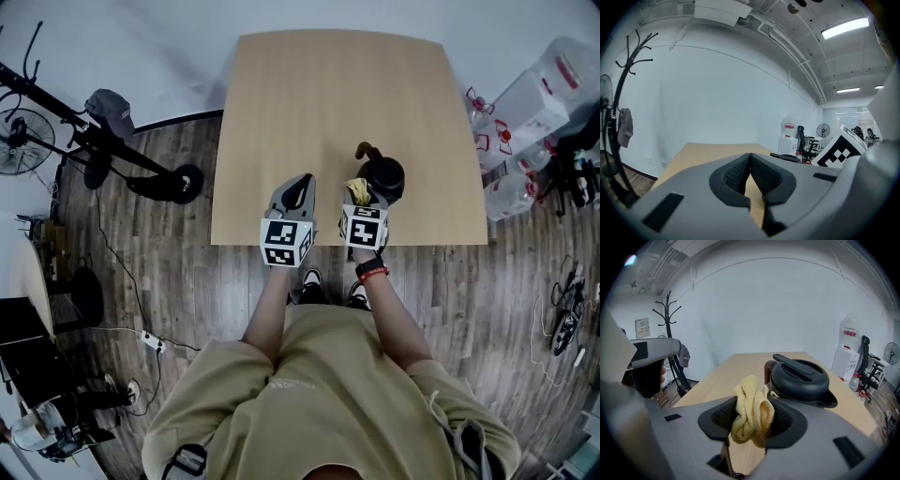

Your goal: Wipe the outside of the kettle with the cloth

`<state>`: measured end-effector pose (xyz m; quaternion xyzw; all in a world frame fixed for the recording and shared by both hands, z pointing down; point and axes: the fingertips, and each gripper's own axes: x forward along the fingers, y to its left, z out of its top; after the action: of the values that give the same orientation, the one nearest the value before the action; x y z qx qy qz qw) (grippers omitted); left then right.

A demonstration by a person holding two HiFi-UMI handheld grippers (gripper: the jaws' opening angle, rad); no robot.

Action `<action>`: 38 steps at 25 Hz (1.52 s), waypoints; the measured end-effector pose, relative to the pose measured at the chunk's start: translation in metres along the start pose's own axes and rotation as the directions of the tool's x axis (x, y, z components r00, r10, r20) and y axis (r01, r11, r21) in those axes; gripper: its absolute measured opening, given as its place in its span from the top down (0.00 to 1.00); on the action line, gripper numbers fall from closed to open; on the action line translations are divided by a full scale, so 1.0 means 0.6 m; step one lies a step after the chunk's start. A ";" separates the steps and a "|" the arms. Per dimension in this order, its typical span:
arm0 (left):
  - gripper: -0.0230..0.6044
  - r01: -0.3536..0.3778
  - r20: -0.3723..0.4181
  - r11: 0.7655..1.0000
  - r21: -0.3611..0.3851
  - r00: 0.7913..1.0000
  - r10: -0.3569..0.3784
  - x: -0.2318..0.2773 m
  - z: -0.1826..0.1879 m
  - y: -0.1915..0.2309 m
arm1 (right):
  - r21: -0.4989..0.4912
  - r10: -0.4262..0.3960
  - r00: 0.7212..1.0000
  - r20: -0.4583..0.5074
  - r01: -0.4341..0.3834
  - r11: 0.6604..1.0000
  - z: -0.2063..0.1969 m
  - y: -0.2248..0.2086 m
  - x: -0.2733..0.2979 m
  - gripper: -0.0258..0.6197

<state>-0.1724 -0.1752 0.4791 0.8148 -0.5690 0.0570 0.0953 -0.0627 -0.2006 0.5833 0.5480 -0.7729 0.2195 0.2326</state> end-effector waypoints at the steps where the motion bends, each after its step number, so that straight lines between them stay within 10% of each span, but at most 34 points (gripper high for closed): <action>1: 0.92 0.004 -0.001 1.000 0.001 1.000 -0.004 0.002 -0.001 -0.006 | -0.003 0.003 1.000 0.000 -0.003 1.000 -0.001 -0.002 -0.003 0.69; 38: 0.92 0.075 -0.062 0.997 0.026 0.995 -0.073 0.061 -0.035 -0.237 | 0.000 0.090 0.996 -0.020 -0.090 0.996 -0.072 -0.144 -0.093 0.69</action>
<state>-0.0262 -0.1567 0.4938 0.8344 -0.5345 0.0866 0.1032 0.0407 -0.1593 0.5913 0.5102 -0.7947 0.2347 0.2303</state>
